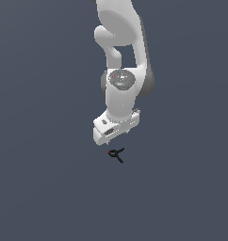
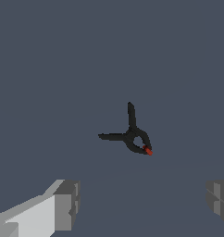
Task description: Pick up the object and move it to a goal position.
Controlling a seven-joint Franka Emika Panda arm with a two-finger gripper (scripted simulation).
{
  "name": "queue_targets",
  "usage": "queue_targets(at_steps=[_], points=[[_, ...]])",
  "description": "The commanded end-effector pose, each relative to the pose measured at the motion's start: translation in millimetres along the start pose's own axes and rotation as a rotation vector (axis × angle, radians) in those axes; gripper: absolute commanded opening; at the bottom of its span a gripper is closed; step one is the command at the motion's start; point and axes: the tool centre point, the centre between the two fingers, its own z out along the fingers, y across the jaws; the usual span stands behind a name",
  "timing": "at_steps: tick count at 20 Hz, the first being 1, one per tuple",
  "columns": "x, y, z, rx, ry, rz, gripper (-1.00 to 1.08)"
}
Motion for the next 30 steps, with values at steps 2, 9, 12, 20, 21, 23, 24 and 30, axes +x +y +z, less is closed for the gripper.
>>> queue_targets(at_steps=[2, 9, 12, 20, 21, 23, 24, 30], points=[[2.5, 2.1, 9.5, 0.001, -0.002, -0.099, 1.0], [7.1, 5.9, 28.4, 0.006, -0.003, -0.292, 1.0], [8.9, 7.4, 36.4, 0.008, -0.002, -0.374, 1.0], [13.5, 10.9, 57.7, 0.016, 0.004, -0.591, 1.0], [14.0, 11.3, 60.0, 0.017, 0.005, -0.615, 1.0], [14.8, 12.0, 64.4, 0.019, 0.007, -0.659, 1.0], [15.2, 12.2, 66.3, 0.019, 0.008, -0.679, 1.0], [17.0, 13.5, 75.2, 0.023, 0.013, -0.769, 1.0]])
